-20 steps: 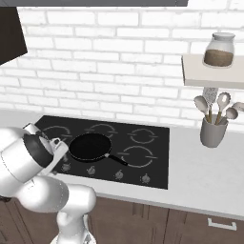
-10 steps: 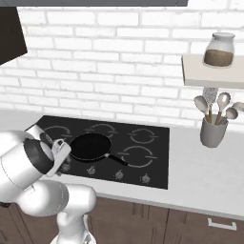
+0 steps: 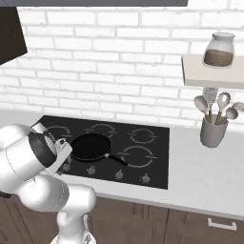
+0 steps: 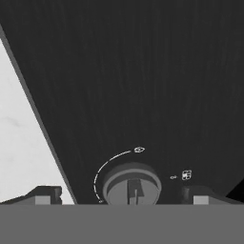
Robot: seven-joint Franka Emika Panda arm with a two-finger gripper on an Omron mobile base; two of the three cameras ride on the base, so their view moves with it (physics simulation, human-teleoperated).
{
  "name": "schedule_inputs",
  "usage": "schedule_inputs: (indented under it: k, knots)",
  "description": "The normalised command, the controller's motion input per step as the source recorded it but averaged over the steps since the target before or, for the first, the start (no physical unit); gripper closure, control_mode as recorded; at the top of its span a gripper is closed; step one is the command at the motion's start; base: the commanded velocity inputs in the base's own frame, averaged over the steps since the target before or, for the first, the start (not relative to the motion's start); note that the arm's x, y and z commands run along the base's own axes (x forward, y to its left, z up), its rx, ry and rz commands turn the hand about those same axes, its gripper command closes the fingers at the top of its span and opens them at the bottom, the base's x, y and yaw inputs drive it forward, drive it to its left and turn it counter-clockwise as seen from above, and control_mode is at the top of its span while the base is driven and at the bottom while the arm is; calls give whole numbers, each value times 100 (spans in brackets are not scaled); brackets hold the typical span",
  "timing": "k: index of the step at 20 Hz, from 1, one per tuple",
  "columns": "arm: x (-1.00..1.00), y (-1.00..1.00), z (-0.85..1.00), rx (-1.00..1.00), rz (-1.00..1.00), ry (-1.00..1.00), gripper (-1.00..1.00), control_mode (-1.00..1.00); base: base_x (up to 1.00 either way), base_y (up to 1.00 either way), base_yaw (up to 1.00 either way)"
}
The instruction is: Turn off the front center burner of the stove.
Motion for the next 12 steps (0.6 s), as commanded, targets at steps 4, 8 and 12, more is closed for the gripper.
schedule_inputs:
  k: [4,8,12]
  knots:
    - [5,0,0,0,0,2,-100,-100,0,0,0]
    - [0,0,0,0,0,0,100,-100,0,0,0]
    - [0,0,0,0,0,0,100,-100,0,0,0]
